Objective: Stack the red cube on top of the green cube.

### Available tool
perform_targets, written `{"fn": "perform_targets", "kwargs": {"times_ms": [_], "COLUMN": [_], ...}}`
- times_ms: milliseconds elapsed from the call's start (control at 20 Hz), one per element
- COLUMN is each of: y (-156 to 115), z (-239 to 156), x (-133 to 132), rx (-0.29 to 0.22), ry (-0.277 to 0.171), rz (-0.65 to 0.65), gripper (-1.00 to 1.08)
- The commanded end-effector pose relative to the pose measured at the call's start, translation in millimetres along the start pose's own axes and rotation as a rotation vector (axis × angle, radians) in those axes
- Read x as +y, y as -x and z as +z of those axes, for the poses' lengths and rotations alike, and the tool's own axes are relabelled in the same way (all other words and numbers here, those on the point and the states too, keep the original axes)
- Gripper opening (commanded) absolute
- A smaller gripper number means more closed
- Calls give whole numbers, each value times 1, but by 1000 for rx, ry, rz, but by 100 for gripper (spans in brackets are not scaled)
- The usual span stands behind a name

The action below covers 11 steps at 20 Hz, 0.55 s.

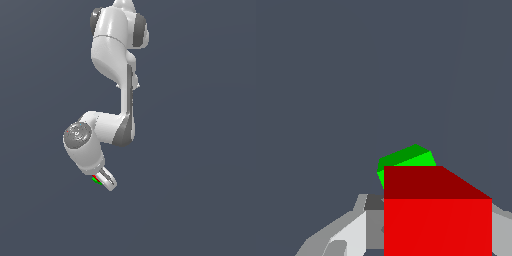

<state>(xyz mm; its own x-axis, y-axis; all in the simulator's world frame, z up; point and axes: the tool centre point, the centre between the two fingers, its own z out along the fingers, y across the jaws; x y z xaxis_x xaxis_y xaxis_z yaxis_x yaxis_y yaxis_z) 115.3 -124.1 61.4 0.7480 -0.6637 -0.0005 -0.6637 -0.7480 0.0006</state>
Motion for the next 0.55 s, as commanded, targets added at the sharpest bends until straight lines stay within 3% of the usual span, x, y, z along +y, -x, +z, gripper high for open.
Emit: {"fn": "perform_targets", "kwargs": {"times_ms": [0,50,500], "y": [-2,-2,-2], "z": [0,0,0], "x": [0,0,0], "rx": [1,1,1], "ry": [-1,-1,-1], "rz": [-1,-1,-1], "gripper": [-100,100,100]}}
